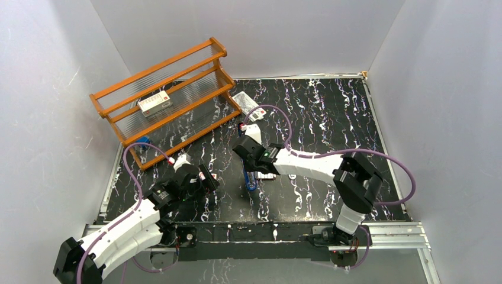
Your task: Load the staples into the stapler
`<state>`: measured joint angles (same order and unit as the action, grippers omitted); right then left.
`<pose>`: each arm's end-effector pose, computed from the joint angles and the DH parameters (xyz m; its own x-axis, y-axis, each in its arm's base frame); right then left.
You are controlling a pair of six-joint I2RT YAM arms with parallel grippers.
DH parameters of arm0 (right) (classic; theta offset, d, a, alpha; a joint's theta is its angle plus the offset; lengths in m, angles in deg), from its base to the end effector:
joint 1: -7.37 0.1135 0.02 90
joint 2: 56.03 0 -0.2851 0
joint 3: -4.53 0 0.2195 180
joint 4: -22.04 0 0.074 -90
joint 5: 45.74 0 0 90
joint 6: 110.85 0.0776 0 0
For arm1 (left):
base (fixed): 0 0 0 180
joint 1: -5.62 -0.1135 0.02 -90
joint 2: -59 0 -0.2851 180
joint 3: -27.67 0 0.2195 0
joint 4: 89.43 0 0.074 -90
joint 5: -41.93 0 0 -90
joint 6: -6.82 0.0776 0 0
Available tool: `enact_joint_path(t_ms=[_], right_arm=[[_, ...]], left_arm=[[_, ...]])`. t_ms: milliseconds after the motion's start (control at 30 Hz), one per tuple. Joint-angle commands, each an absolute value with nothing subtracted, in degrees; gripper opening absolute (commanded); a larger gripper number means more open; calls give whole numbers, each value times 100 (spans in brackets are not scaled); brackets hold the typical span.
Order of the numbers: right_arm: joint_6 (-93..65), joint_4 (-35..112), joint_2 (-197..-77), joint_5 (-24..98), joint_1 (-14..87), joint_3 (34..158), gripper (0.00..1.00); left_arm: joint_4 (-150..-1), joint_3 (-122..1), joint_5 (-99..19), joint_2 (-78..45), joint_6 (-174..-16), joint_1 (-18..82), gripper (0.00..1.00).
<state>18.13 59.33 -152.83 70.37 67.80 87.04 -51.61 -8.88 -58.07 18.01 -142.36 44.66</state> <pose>0.2053 0.2926 0.2298 -0.7069 -0.1013 -0.7000 -0.2590 0.9580 0.1229 0.1133 -0.0745 0.1824 -0.7146 -0.5094 -0.4795 -0.1819 0.7971 -0.5758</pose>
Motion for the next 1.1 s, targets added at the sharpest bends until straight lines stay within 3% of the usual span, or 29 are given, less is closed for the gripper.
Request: enact_joint_path(t_ms=[0, 1067], right_arm=[[1870, 5763, -15359, 7188, 6819, 9017, 23], [1720, 5585, -15713, 7471, 6942, 8954, 23]], left_arm=[[-5249, -788, -5811, 1810, -14251, 4436, 82], [-5285, -761, -5752, 1653, -14247, 4435, 82]])
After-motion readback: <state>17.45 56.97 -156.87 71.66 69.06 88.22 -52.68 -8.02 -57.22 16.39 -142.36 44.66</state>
